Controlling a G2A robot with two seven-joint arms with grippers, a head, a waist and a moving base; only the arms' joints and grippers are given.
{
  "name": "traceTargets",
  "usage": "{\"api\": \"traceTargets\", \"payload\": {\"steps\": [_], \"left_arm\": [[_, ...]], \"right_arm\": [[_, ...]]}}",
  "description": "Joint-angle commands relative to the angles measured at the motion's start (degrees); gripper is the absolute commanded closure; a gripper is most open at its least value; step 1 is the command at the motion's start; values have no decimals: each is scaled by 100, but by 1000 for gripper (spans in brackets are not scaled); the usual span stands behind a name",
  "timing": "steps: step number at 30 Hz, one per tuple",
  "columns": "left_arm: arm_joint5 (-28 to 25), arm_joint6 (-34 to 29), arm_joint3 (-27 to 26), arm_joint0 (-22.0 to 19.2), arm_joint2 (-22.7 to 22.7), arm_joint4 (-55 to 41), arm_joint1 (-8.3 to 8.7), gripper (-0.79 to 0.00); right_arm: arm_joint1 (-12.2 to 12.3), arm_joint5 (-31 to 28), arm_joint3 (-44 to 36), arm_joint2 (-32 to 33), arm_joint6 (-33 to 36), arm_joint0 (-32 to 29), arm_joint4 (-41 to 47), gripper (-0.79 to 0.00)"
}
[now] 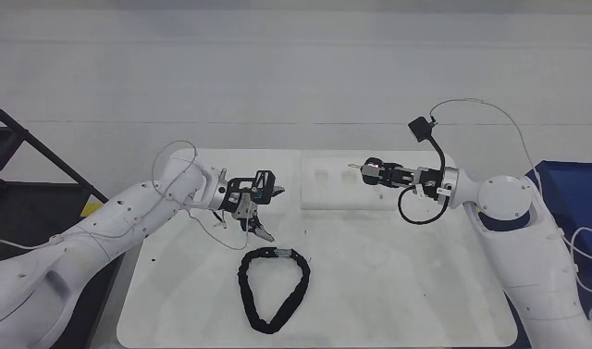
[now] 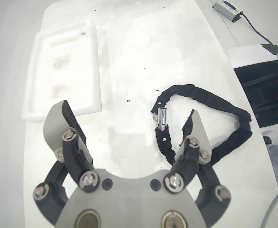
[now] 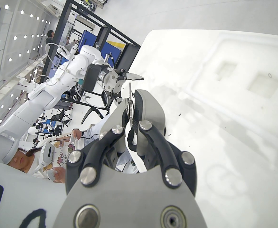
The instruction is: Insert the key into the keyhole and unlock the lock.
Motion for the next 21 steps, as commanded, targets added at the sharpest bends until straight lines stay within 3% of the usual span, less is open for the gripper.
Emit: {"api": "traceTargets", "payload": {"steps": [1,8,21], "left_arm": [[0,-57,-8,93,0,114,-23,-785],[0,-238,27,383,0,227,-123,-785],[0,-238,27,383,0,227,-123,-785]], "right_arm": [[0,0,0,0,0,0,0,0],[0,0,0,0,0,0,0,0],[0,0,0,0,0,0,0,0]]}}
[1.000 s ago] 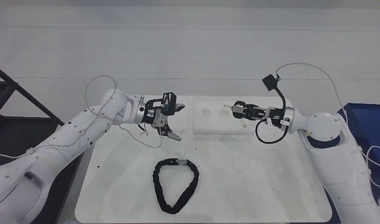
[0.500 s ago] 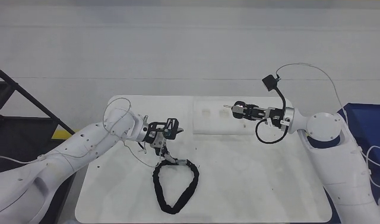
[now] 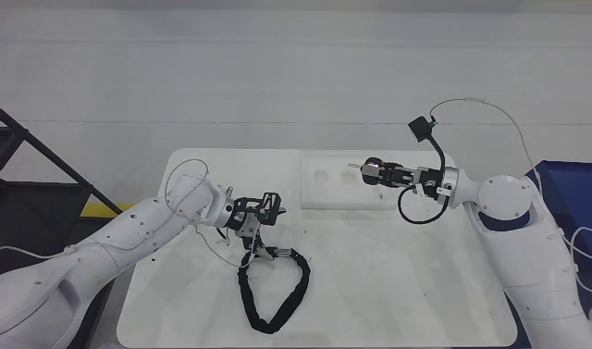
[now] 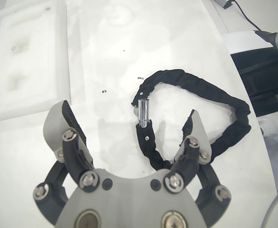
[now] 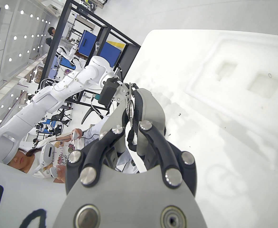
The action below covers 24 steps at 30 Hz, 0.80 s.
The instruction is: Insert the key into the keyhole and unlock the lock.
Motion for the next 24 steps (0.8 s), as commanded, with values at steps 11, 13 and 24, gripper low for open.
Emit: {"api": "traceTargets", "payload": {"steps": [11,13,24], "left_arm": [[159,4,-21,101,-89,-156,6,-785],[265,4,-28,187,-181,-237,28,-785],[1161,295,-418,1000,-468,365,321,-785]], "right_arm": [[0,0,0,0,0,0,0,0],[0,0,0,0,0,0,0,0],[0,0,0,0,0,0,0,0]]}}
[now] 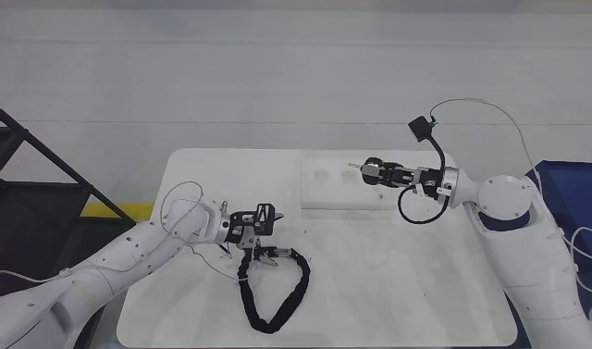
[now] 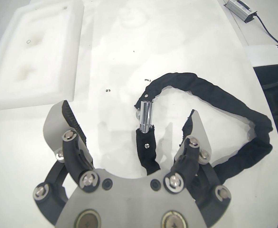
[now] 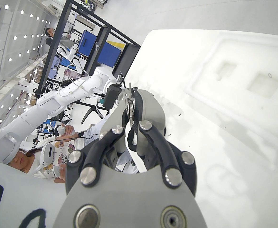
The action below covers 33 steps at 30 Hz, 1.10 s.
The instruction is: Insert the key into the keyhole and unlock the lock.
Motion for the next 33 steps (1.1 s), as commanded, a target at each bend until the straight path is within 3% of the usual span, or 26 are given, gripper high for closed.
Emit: {"api": "traceTargets", "payload": {"steps": [1,16,20,21,23,25,26,33], "left_arm": [[113,40,-34,103,-15,163,15,-785],[384,-329,273,405,-176,387,-272,-763],[351,-301,392,435,-216,490,-340,-560],[338,-288,423,444,-227,506,-356,-388],[318,-271,470,454,-249,559,-386,-277],[299,-261,505,465,-269,615,-414,-34],[296,-258,517,470,-280,648,-427,0],[300,-283,581,517,-367,834,-502,0]], "right_arm": [[0,0,0,0,0,0,0,0],[0,0,0,0,0,0,0,0],[0,0,0,0,0,0,0,0],[0,0,0,0,0,0,0,0],[0,0,0,0,0,0,0,0],[0,0,0,0,0,0,0,0],[0,0,0,0,0,0,0,0],[0,0,0,0,0,0,0,0]]}}
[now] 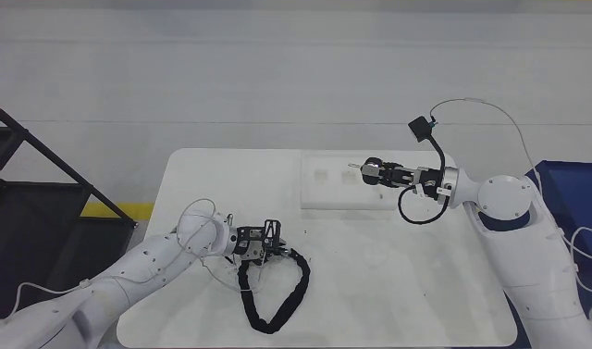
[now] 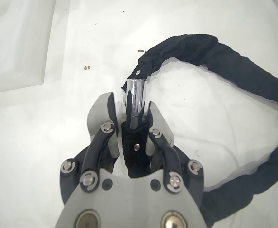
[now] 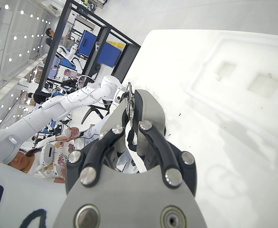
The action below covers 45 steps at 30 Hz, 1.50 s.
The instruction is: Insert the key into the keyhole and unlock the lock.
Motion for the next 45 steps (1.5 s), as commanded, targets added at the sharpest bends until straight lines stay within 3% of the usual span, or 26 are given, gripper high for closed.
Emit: {"api": "traceTargets", "payload": {"steps": [1,10,21,28,32,37,45], "left_arm": [[-8,-18,1,14,-25,27,-14,0],[-324,194,-151,37,-332,-136,7,0],[-1078,1044,-513,40,-1016,-339,275,0],[-1409,1420,-941,16,-1442,-222,434,0],[-1409,1449,-1295,-10,-1544,-201,462,0],[-1409,1372,-1672,-172,-1569,-219,427,0],[-1409,1353,-1800,-573,-1494,-475,307,0]], "right_arm": [[0,0,0,0,0,0,0,0],[0,0,0,0,0,0,0,0],[2,37,-13,-16,-33,-25,-69,0],[49,569,-490,-172,390,51,-595,0],[90,1360,-941,-119,1039,126,-269,0],[171,1895,-1757,-67,1533,151,-586,0],[250,2091,-2425,5,1767,115,-693,0]]}}
